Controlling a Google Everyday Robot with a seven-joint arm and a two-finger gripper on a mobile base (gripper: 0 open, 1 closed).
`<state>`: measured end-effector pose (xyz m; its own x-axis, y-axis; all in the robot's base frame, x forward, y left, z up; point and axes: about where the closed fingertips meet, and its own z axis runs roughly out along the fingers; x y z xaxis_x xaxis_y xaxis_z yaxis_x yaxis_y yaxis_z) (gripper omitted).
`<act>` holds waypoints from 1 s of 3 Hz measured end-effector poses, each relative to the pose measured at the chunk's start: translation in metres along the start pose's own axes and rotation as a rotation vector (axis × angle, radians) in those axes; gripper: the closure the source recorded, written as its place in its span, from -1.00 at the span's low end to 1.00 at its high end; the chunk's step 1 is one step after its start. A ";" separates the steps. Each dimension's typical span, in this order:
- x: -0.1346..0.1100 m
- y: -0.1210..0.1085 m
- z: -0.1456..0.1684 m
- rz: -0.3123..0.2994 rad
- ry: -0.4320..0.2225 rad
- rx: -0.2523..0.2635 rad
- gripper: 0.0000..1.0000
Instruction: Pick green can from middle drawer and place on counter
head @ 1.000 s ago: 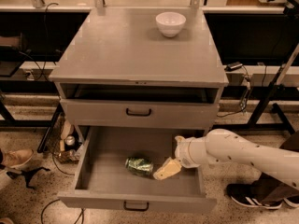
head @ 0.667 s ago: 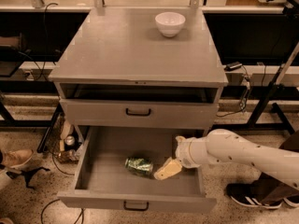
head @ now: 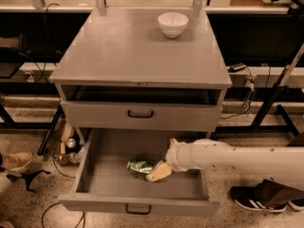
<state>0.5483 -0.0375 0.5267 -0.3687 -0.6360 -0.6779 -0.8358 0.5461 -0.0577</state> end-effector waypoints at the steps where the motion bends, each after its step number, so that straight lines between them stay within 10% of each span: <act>1: -0.009 0.005 0.029 -0.033 0.004 0.011 -1.00; 3: -0.012 0.015 0.091 -0.018 -0.038 -0.062 -1.00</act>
Offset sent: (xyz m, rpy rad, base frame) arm 0.0339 0.0791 -0.0609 0.0450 -0.0022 0.0845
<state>0.5775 0.0279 0.4672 -0.3387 -0.6234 -0.7047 -0.8661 0.4992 -0.0254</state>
